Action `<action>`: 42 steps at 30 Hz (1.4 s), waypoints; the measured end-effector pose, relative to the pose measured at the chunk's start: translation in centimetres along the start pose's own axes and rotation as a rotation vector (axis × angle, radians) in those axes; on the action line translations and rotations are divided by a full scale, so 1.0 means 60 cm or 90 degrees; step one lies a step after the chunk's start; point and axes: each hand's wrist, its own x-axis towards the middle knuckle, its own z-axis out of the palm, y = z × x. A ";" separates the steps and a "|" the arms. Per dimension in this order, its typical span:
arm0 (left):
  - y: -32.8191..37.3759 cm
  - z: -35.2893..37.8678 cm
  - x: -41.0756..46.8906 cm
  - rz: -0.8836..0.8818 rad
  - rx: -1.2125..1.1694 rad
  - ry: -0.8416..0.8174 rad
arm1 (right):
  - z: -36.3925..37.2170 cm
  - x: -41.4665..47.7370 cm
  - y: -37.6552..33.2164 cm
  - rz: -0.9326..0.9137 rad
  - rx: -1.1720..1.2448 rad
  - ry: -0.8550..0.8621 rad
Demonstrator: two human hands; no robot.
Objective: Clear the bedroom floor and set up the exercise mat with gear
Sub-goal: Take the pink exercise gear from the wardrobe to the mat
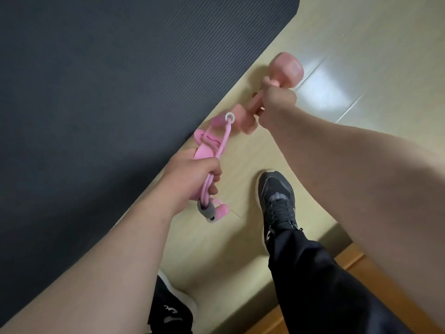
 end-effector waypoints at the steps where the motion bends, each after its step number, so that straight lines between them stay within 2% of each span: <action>1: 0.002 0.002 0.003 0.008 0.017 0.000 | 0.003 0.004 -0.004 -0.003 -0.007 -0.002; 8: 0.009 0.015 0.013 0.015 0.044 -0.002 | 0.022 0.024 -0.015 -0.029 -0.036 -0.012; 14: 0.001 0.011 0.010 0.009 0.039 -0.006 | 0.015 0.024 -0.017 -0.065 -0.199 -0.002; 17: -0.002 0.007 0.009 0.036 0.039 -0.010 | 0.006 0.001 -0.004 -0.094 -0.297 0.091; 19: -0.006 0.004 0.001 0.047 0.042 -0.012 | -0.002 -0.031 0.010 -0.168 -0.315 0.153; 22: -0.013 0.001 -0.023 0.054 0.030 -0.011 | -0.029 -0.106 0.046 -0.391 -0.360 0.018; 24: -0.022 -0.004 -0.049 0.066 0.021 0.001 | -0.054 -0.148 0.076 -0.507 -0.509 -0.109; 26: -0.034 -0.015 -0.080 0.081 0.006 0.020 | -0.070 -0.186 0.100 -0.602 -0.720 -0.210; 28: -0.050 -0.028 -0.111 0.102 0.011 0.036 | -0.077 -0.227 0.121 -0.644 -0.871 -0.331; 30: -0.074 -0.047 -0.141 0.119 0.013 0.065 | -0.077 -0.271 0.146 -0.656 -0.943 -0.433; 36: -0.159 -0.098 -0.192 0.119 0.028 0.104 | -0.055 -0.343 0.208 -0.750 -0.816 -0.430; 39: -0.208 -0.117 -0.202 0.111 -0.012 0.120 | -0.040 -0.363 0.242 -0.842 -0.846 -0.475; 42: -0.257 -0.133 -0.204 0.097 -0.045 0.159 | -0.033 -0.375 0.273 -0.872 -0.901 -0.496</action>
